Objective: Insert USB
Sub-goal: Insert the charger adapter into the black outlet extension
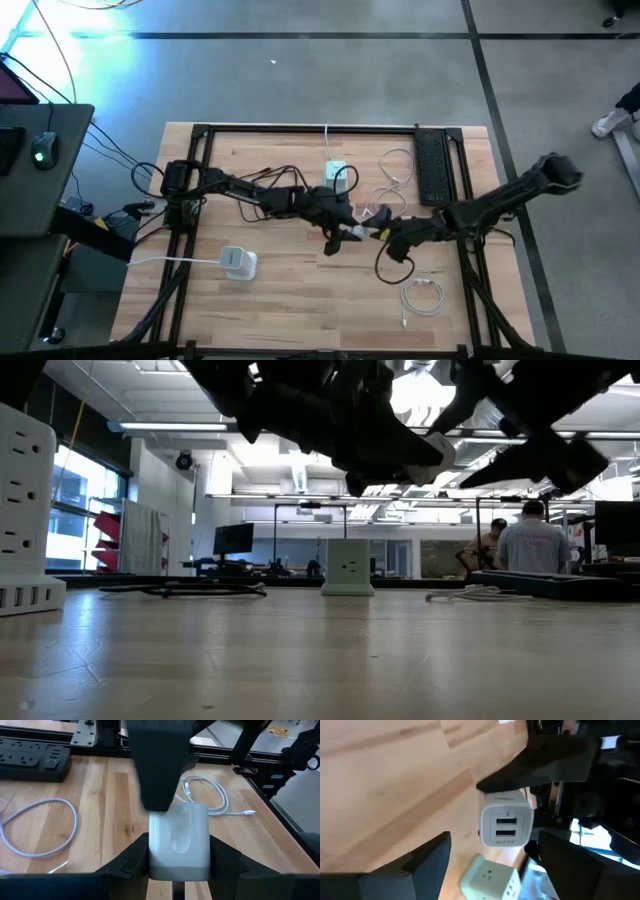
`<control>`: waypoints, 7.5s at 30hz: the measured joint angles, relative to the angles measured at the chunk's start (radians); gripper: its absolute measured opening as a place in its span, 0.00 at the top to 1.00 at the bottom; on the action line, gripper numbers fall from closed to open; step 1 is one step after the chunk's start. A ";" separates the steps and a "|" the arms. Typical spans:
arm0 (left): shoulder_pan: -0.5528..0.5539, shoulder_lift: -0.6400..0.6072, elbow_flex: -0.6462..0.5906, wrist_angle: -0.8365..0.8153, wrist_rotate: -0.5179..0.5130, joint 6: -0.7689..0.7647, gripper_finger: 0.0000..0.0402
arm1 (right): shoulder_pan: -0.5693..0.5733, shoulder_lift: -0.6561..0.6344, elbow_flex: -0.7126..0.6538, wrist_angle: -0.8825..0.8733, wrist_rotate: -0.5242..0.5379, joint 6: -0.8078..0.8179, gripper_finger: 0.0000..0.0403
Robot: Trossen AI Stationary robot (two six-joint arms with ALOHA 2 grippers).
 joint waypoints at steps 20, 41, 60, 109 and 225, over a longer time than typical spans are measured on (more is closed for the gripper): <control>-0.008 0.000 0.000 -0.005 0.001 0.003 0.70 | 0.036 0.059 0.001 0.081 0.022 -0.004 0.69; -0.005 0.000 0.000 -0.021 -0.068 0.001 0.70 | 0.038 0.059 0.000 0.113 0.021 -0.007 0.47; -0.007 0.000 0.000 -0.026 -0.055 0.001 0.69 | 0.003 0.059 0.000 0.075 0.000 0.009 0.70; -0.232 0.007 -0.410 0.233 -1.171 -0.173 0.67 | -0.900 0.033 0.340 -1.347 -0.396 0.820 0.70; -0.229 0.006 -0.410 0.240 -1.123 -0.174 0.67 | -1.052 0.030 0.104 -1.018 -0.246 0.501 0.49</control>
